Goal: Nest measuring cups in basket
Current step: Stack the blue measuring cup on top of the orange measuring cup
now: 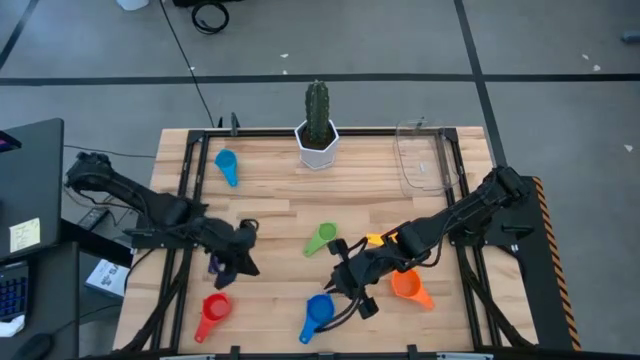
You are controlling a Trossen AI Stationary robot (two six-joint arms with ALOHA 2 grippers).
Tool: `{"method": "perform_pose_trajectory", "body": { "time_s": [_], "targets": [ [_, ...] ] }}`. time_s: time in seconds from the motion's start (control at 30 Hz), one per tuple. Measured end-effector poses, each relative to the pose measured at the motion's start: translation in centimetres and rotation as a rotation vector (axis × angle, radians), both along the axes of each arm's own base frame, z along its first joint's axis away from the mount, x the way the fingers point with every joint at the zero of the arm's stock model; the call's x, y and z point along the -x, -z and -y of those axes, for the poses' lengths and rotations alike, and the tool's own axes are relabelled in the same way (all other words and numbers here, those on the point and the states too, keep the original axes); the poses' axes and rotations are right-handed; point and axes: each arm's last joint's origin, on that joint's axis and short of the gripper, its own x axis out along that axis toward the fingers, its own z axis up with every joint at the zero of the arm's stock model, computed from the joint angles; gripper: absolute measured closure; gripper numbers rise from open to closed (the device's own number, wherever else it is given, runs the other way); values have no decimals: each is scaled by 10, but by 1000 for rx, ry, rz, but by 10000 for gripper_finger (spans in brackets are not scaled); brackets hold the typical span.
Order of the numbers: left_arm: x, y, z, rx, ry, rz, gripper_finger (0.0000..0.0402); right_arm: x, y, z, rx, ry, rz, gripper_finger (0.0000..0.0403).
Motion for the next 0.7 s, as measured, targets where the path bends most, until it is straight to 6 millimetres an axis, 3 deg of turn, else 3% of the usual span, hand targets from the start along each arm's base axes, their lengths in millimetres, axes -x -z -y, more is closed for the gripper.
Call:
{"method": "perform_pose_trajectory", "body": {
  "time_s": [0.1, 0.23, 0.4, 0.53, 0.7],
  "targets": [
    [-7, 7, 12, -4, -40, -3, 396, 6, -27, 4, 52, 24, -29, 396],
    [-17, 19, 28, -17, -65, -4, 396, 18, -71, 4, 92, 78, 15, 390],
    [-25, 35, 43, -60, 22, -19, 390, 39, -117, -2, 87, 80, 99, 398],
    [-29, 44, 49, -120, 107, -14, 379, 53, -143, -8, 64, 83, 181, 391],
    [-37, 51, 52, -153, 132, 22, 358, 67, -158, -17, 37, 46, 219, 390]
  ]
}}
